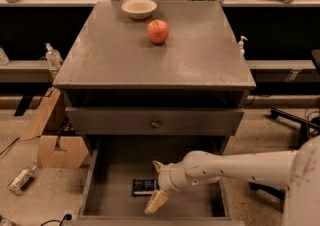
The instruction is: Pick rxbar blueberry from middle drawer and place on counter
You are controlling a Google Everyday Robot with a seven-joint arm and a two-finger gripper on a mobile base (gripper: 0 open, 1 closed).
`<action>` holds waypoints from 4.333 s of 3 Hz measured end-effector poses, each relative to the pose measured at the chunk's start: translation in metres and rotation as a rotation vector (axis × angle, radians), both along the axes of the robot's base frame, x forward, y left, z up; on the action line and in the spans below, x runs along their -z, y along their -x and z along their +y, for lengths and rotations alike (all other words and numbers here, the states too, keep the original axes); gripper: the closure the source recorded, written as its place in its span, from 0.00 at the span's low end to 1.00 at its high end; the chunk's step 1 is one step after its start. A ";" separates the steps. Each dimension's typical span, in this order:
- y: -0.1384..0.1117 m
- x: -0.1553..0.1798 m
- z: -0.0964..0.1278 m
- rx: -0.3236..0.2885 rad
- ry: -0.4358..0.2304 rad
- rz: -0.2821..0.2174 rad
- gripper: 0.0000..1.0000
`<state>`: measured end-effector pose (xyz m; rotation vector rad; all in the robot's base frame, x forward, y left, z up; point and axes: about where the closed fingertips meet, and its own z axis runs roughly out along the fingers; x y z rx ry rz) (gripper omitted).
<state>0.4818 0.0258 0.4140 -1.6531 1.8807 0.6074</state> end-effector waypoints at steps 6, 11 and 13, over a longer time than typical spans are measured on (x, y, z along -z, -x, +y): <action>-0.007 0.088 0.032 -0.137 0.156 -0.040 0.37; -0.004 0.052 0.027 -0.142 0.174 -0.049 1.00; 0.005 -0.080 -0.020 -0.152 0.195 -0.099 1.00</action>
Offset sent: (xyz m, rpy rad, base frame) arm 0.0481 0.0319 -0.0482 -0.0475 -0.0746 -0.0050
